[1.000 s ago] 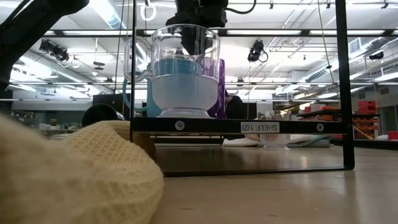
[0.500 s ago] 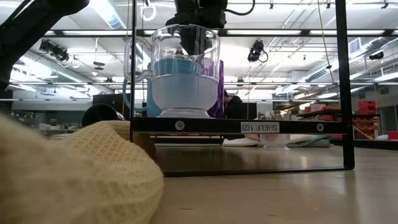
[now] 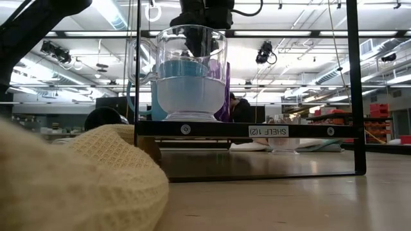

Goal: Stack small to large cups/mugs on shelf
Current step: Put the violet cup on the shelf, then put the light orange cup on the shelf

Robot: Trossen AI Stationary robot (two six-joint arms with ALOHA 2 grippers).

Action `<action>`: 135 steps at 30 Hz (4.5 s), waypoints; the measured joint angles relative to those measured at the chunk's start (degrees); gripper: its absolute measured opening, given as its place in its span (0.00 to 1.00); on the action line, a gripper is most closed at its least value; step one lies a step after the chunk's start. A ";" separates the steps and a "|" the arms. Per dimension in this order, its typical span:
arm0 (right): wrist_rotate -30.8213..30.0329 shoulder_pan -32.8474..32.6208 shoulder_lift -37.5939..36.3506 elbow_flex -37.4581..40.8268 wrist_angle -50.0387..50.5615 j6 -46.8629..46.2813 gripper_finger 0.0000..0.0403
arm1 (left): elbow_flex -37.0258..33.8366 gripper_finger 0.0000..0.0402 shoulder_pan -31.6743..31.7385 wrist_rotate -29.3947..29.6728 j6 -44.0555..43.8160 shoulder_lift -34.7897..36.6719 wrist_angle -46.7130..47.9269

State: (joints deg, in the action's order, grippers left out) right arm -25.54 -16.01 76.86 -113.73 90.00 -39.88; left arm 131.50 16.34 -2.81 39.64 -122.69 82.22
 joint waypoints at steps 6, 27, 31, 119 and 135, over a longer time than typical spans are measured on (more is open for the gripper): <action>0.00 0.00 0.00 0.00 0.00 0.00 0.14 | 0.00 0.08 0.00 -0.06 -0.06 -0.18 0.04; 0.02 0.00 0.00 0.02 0.02 0.02 0.14 | -0.05 0.31 0.45 -0.02 -4.55 -2.56 -1.83; 0.02 0.00 0.00 0.02 0.02 0.04 0.14 | -0.04 0.39 1.00 0.29 -4.77 -2.56 -1.85; 20.79 34.94 -21.32 85.22 -91.59 26.27 0.14 | 3.48 0.46 -16.00 2.82 -14.00 34.53 -17.86; 21.00 38.04 -14.29 72.77 -77.53 44.10 0.08 | 3.48 0.44 -8.98 3.11 -17.12 34.51 -19.44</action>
State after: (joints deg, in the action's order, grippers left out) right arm -4.54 22.03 62.57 -40.96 12.46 4.23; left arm 134.98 7.36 0.30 22.52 -88.18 62.78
